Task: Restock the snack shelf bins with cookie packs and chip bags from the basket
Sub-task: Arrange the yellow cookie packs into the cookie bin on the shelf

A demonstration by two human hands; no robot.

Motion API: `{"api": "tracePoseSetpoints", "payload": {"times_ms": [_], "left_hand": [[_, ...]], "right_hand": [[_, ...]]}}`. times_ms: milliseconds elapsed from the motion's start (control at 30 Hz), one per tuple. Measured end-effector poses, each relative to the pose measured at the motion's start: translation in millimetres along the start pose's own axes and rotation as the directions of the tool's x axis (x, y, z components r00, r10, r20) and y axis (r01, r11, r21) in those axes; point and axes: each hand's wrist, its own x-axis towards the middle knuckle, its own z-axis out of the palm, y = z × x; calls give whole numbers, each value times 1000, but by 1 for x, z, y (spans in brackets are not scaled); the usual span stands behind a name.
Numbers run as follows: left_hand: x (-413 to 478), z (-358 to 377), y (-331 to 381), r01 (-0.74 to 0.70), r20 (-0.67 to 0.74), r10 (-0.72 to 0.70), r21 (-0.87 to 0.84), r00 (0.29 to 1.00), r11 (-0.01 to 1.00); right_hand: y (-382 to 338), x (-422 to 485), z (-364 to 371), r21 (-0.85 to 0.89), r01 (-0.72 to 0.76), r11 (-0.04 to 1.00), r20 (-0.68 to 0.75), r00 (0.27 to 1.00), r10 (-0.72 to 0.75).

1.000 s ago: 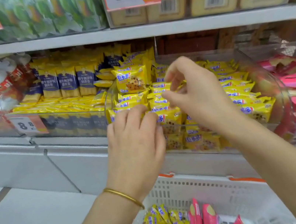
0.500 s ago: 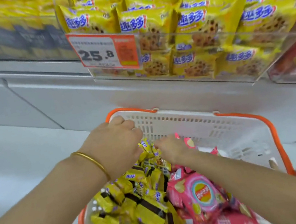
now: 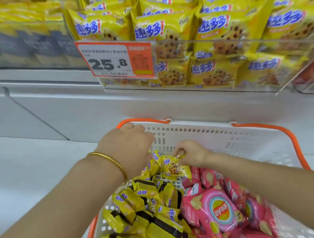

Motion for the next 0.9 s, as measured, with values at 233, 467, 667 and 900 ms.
{"api": "tracePoseSetpoints", "payload": {"times_ms": [233,467,667,900], "left_hand": [[-3,-19,-3,73,89,-39,-422,995,903],[-31,-74,-22,-177,-288,-88,-772,954,610],[-39,-111,-47,-497,-594,-517,-803,617,329],[-5,-104,-70,-34,-763,-506,-565,403,824]], "right_hand": [[-75,-82,-80,483,226,846,36,960,-277],[-131,-154,-132,179,506,844,-222,856,-466],[-205,-159,-197,-235,578,782,-567,571,-593],[-257,-61,-237,-352,481,803,-617,526,-586]]}}
